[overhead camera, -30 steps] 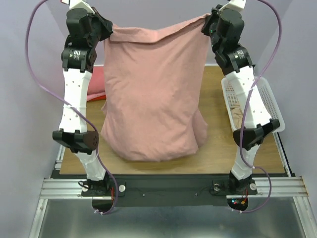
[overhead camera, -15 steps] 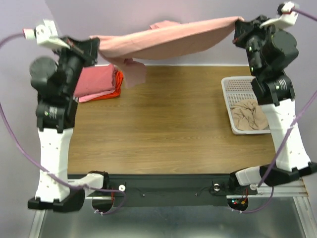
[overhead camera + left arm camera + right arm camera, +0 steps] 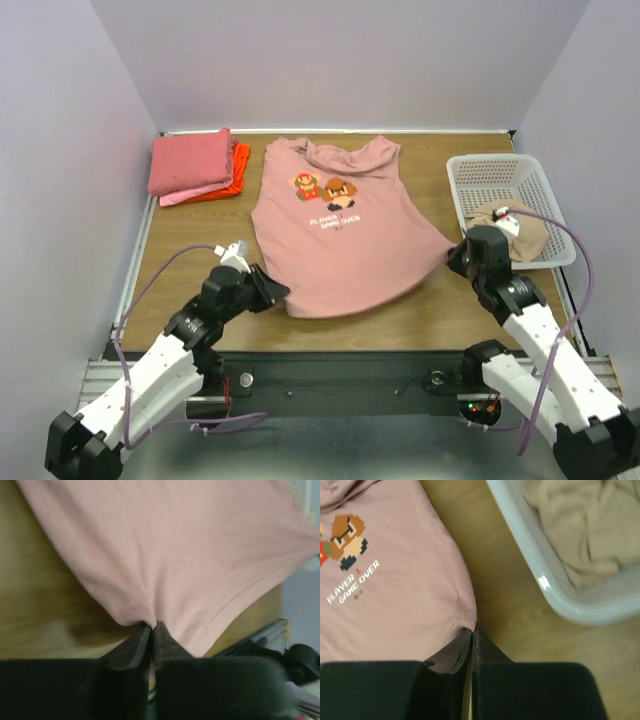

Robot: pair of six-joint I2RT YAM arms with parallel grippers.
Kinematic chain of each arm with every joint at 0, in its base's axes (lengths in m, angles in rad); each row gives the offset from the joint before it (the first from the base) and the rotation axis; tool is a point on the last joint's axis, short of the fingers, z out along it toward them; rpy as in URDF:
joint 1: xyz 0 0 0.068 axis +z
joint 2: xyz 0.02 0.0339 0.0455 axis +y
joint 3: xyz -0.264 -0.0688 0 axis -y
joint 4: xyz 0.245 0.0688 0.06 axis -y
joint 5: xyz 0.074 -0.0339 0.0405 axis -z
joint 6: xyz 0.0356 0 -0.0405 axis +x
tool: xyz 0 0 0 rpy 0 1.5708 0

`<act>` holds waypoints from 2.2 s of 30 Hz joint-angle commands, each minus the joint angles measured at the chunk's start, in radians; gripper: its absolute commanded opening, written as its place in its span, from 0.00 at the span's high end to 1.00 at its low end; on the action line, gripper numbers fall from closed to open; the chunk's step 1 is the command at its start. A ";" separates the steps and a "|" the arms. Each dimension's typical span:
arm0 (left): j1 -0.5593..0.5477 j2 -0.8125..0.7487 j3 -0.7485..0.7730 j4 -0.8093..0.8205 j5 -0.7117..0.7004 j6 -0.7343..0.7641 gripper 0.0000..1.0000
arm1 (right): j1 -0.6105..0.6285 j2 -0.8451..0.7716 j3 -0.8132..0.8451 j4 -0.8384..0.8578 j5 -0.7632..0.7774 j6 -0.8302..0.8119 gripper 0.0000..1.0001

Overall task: Fold and stack the t-shirts
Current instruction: Flatten the tshirt out

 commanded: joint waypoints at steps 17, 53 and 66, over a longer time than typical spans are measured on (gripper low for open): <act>-0.237 0.135 0.327 -0.143 -0.366 -0.056 0.01 | 0.003 -0.008 0.046 -0.122 -0.398 0.045 0.00; -0.507 0.602 -0.026 0.259 0.068 -0.394 0.02 | 0.230 1.140 0.562 0.245 -0.215 -0.268 0.00; -0.549 0.438 0.402 -0.170 -0.372 -0.177 0.02 | 0.088 1.203 0.904 0.259 -0.302 -0.489 0.00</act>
